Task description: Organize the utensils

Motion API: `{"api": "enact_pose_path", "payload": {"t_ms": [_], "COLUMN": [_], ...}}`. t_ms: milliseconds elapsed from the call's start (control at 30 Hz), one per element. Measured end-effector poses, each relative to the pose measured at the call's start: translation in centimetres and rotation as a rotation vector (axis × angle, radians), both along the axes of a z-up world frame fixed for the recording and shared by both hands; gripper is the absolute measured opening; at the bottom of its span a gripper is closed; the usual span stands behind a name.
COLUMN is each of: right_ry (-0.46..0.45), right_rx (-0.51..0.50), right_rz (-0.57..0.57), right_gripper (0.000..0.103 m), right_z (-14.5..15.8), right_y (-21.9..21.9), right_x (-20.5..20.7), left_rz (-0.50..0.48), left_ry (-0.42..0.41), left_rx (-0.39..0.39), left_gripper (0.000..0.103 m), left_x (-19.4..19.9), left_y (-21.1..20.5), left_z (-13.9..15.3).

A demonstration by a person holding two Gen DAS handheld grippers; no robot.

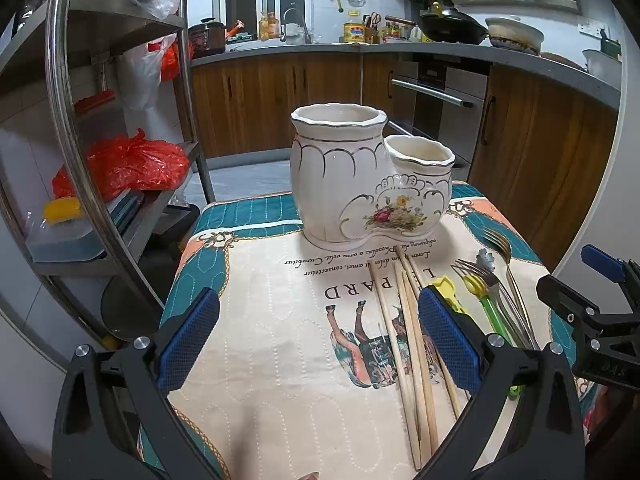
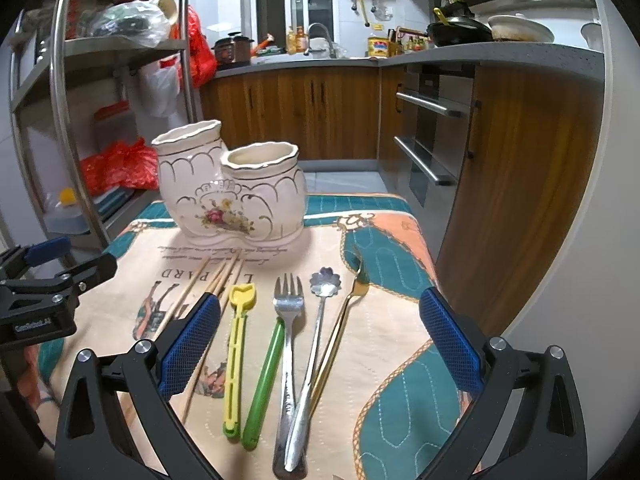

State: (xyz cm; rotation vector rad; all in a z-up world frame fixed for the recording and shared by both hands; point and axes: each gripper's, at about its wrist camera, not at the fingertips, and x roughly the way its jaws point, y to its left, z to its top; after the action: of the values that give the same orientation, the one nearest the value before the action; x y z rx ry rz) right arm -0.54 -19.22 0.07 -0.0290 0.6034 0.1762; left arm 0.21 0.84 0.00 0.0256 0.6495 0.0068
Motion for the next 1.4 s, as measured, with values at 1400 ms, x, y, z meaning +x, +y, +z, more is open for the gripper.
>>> {"api": "enact_pose_path", "payload": {"t_ms": [1400], "right_ry": [0.009], "right_rx": [0.028], "right_rz": [-0.007], "right_gripper": [0.099], "right_z": [-0.51], "right_y": [-0.86], "right_x": [-0.1], "left_rz": [0.001], "left_ry": [0.003], "left_rx": [0.003], "left_gripper": [0.098], "left_x": [-0.14], "left_y": [0.1], "left_z": [-0.36]}}
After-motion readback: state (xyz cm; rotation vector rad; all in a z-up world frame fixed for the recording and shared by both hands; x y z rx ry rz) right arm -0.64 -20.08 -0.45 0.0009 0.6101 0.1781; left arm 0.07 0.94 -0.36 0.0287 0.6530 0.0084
